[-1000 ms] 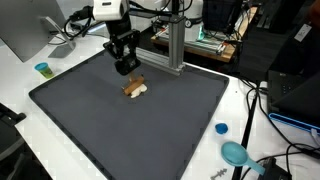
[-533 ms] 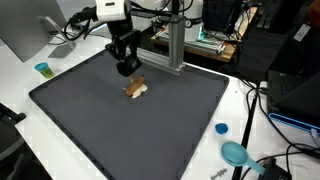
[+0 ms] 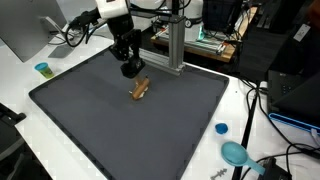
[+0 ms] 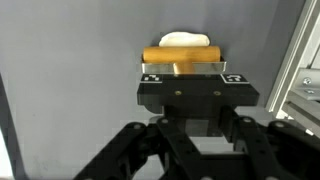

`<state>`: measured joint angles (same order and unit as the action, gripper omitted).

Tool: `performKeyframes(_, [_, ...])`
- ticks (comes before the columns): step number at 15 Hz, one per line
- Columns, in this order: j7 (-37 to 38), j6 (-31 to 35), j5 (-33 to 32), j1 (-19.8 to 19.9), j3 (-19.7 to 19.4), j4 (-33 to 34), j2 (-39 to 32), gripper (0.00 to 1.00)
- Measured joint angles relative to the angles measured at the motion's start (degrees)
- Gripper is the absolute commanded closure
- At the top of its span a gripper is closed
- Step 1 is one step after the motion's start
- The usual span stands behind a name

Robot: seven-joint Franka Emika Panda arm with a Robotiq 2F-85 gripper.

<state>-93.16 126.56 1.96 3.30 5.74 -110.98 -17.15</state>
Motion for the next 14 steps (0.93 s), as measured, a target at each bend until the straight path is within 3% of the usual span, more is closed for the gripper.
performKeyframes(9, [-4.2,-5.8,5.3,0.2,0.4,5.2,-4.0,0.78])
performKeyframes(14, [-13.5,-5.3,4.5,1.1,0.1,0.3,1.1,0.78])
